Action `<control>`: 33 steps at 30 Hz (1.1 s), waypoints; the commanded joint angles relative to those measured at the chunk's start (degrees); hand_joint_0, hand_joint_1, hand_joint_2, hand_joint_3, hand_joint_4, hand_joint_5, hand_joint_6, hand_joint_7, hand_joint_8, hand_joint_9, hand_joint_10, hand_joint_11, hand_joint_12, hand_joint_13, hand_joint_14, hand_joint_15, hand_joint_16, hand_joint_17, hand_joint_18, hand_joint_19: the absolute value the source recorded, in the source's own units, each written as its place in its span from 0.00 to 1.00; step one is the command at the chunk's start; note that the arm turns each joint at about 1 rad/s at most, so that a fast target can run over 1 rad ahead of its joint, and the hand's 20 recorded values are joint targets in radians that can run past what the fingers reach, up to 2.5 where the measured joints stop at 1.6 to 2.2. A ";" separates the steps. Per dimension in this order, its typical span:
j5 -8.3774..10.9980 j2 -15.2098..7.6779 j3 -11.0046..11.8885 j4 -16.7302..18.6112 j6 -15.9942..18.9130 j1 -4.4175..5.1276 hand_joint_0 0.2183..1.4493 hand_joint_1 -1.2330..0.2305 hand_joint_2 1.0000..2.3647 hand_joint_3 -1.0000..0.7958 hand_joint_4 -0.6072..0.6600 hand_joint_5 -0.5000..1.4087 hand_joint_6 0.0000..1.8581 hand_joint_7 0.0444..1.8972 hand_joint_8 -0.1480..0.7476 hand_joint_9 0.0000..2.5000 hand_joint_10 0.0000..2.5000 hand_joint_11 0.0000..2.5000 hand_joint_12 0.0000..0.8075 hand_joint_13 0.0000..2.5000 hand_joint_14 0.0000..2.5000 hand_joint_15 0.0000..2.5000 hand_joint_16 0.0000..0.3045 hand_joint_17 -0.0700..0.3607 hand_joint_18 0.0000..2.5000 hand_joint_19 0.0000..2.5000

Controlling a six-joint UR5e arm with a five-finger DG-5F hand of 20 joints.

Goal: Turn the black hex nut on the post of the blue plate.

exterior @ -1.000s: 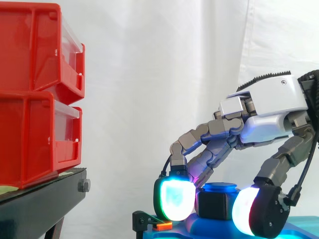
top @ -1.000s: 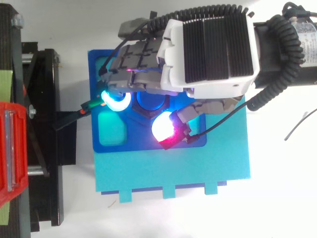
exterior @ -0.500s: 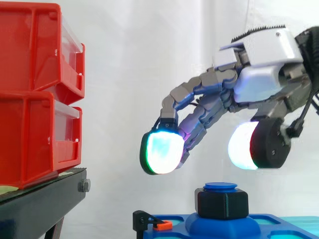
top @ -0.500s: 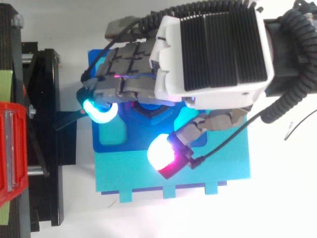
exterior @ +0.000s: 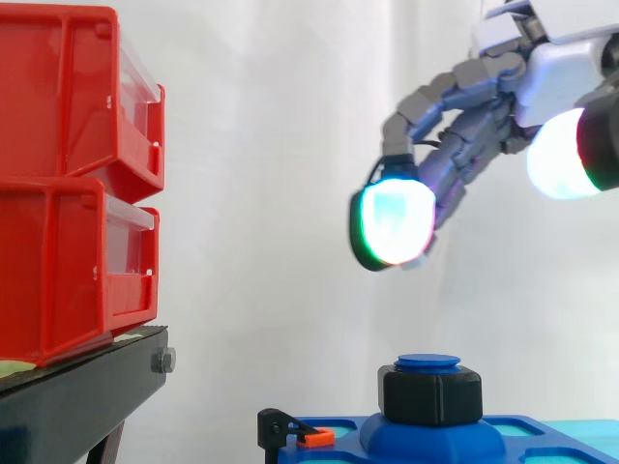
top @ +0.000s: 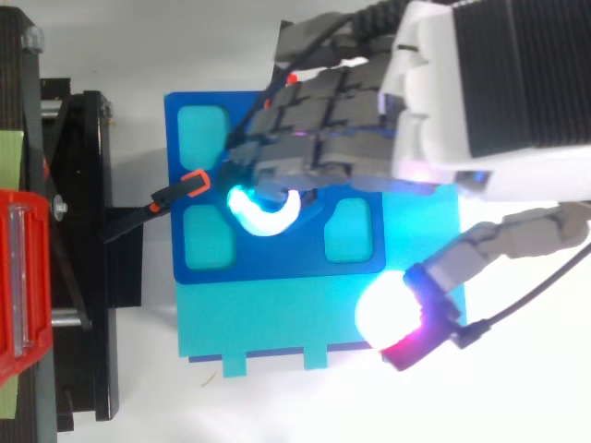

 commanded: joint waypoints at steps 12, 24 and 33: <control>0.31 12.42 -18.07 8.68 4.17 -0.59 0.16 0.44 0.00 0.28 0.67 0.14 0.27 0.40 0.53 0.20 0.00 0.01 0.56 0.19 0.00 0.04 0.22 0.51 0.13 0.09; 2.07 14.53 -21.50 9.29 14.19 -1.82 0.22 0.47 0.00 0.28 0.65 0.15 0.27 0.39 0.49 0.17 0.00 0.00 0.53 0.11 0.00 0.00 0.19 0.46 0.06 0.06; 2.86 14.53 -21.50 9.03 18.32 -1.91 0.20 0.54 0.00 0.28 0.60 0.13 0.27 0.36 0.43 0.04 0.00 0.00 0.49 0.00 0.00 0.00 0.19 0.47 0.00 0.03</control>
